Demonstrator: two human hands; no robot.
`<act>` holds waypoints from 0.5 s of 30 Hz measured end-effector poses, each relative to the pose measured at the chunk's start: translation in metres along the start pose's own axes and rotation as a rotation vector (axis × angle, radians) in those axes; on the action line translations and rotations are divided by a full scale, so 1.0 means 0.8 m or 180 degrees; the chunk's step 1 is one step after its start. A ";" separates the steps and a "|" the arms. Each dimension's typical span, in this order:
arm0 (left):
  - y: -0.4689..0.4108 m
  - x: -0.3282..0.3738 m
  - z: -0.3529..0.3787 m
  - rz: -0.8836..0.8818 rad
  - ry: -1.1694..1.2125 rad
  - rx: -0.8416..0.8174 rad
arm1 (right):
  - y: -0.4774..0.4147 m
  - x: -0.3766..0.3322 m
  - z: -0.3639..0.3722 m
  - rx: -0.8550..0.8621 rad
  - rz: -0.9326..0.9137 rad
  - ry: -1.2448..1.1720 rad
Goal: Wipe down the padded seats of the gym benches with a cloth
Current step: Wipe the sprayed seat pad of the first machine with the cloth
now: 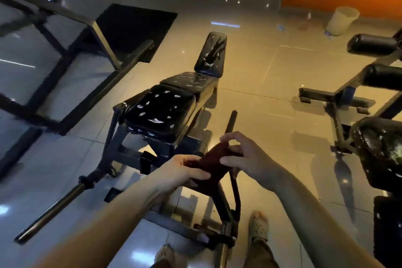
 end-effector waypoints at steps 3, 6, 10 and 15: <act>-0.037 -0.002 0.011 -0.0046 0.0240 0.0666 | -0.053 0.022 -0.027 -0.0004 -0.0020 -0.0057; -0.061 -0.008 0.019 -0.0104 0.0881 0.1344 | -0.089 0.039 -0.041 0.0063 0.0114 -0.0433; -0.078 -0.022 0.017 -0.0146 0.1110 0.1791 | -0.120 0.058 -0.019 -0.0118 0.0344 -0.0980; -0.089 -0.056 -0.011 -0.0275 0.0764 0.2090 | -0.157 0.101 0.013 0.0289 0.0307 -0.0894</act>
Point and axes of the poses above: each hand's wrist, its own y-axis away from the middle knuckle, its own z-axis out of the palm, x = y × z, the point moved 8 cm from there along -y, towards the middle knuckle, and after that the axes turned 6 degrees about x, right-handed, at the moved point
